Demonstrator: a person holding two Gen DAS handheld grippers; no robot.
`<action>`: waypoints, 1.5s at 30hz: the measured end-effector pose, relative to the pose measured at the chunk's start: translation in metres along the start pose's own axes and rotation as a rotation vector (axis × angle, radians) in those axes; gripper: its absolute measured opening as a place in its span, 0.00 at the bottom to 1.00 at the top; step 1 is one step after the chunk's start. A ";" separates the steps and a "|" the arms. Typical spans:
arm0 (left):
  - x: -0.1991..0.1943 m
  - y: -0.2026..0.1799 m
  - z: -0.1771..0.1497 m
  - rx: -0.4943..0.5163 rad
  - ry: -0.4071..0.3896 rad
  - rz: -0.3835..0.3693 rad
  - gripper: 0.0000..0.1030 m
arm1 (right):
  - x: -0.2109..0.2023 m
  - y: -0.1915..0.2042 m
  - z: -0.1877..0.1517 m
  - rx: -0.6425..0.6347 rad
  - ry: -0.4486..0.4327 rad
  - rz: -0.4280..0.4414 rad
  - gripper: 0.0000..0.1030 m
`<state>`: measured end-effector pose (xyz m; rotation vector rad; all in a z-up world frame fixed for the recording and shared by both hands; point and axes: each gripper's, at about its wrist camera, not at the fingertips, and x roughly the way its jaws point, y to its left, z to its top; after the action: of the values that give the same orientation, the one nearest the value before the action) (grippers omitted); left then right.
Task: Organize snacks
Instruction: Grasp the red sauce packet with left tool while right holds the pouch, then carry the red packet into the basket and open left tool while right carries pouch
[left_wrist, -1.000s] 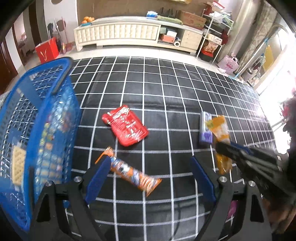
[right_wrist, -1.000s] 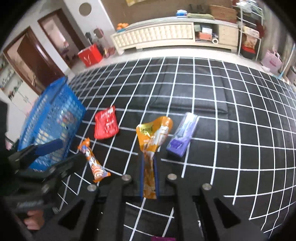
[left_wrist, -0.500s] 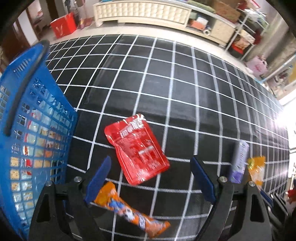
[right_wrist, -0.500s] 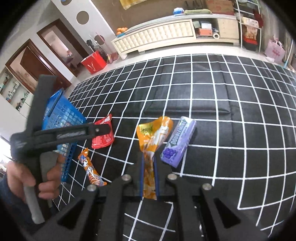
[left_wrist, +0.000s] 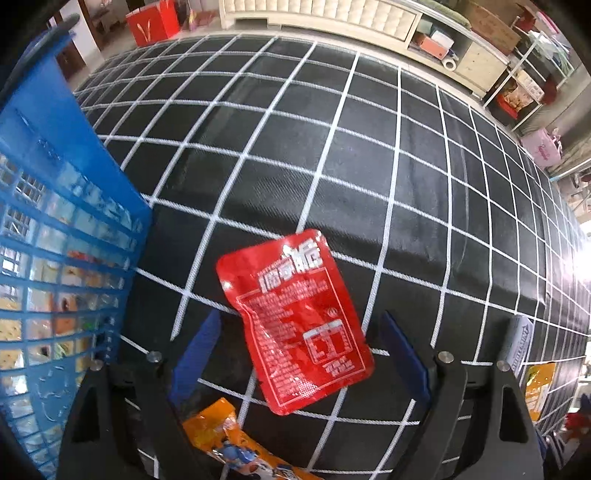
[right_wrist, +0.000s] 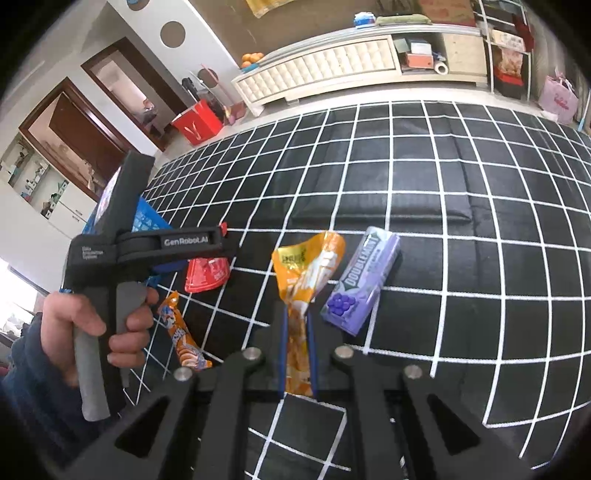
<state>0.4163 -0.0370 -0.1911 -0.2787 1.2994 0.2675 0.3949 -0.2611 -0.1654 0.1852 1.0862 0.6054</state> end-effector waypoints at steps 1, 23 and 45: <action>0.000 0.000 0.000 0.002 -0.003 0.008 0.83 | 0.001 -0.001 0.000 0.001 0.001 0.004 0.12; -0.022 -0.013 -0.030 0.107 -0.004 -0.020 0.28 | -0.004 -0.003 0.002 0.017 -0.002 -0.001 0.12; -0.186 0.042 -0.081 0.218 -0.204 -0.279 0.00 | -0.078 0.106 0.002 -0.076 -0.109 -0.114 0.12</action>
<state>0.2826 -0.0333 -0.0331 -0.2375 1.0626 -0.0817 0.3320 -0.2157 -0.0593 0.0886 0.9598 0.5278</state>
